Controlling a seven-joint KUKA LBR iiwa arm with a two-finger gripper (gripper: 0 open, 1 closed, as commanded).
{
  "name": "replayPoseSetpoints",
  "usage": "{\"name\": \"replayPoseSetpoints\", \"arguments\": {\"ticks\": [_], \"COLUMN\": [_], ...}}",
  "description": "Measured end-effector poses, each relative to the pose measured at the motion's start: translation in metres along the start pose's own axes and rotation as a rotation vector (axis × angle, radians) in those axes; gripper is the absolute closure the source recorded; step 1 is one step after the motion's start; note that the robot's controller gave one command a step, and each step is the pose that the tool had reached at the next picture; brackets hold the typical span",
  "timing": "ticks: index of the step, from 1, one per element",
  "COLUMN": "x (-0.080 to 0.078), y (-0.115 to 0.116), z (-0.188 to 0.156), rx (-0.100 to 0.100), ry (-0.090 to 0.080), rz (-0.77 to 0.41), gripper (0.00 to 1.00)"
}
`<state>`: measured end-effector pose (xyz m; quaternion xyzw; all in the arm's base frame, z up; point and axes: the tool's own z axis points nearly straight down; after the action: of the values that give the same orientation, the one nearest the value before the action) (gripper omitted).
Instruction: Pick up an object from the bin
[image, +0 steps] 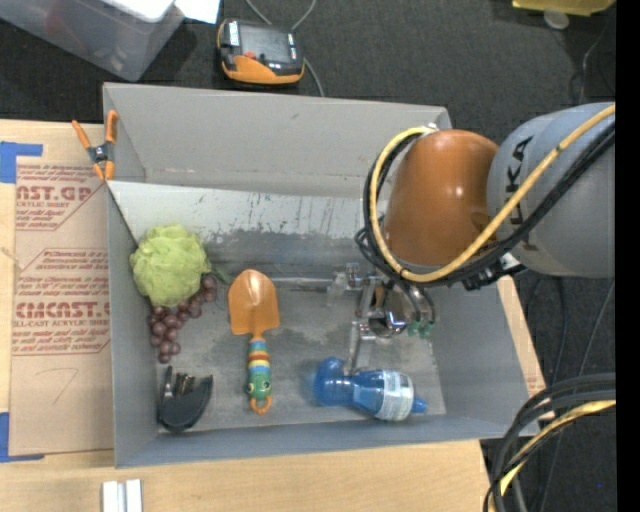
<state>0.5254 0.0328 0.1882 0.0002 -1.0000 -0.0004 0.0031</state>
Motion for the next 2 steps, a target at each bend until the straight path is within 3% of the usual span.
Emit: {"name": "replayPoseSetpoints", "arguments": {"ticks": [1, 2], "x": [-0.002, 0.039], "y": [0.000, -0.053], "z": [-0.003, 0.121], "rx": [0.000, -0.001], "ry": [-0.008, -0.008], "rz": [0.000, 0.048], "gripper": [0.00, 0.00]}}
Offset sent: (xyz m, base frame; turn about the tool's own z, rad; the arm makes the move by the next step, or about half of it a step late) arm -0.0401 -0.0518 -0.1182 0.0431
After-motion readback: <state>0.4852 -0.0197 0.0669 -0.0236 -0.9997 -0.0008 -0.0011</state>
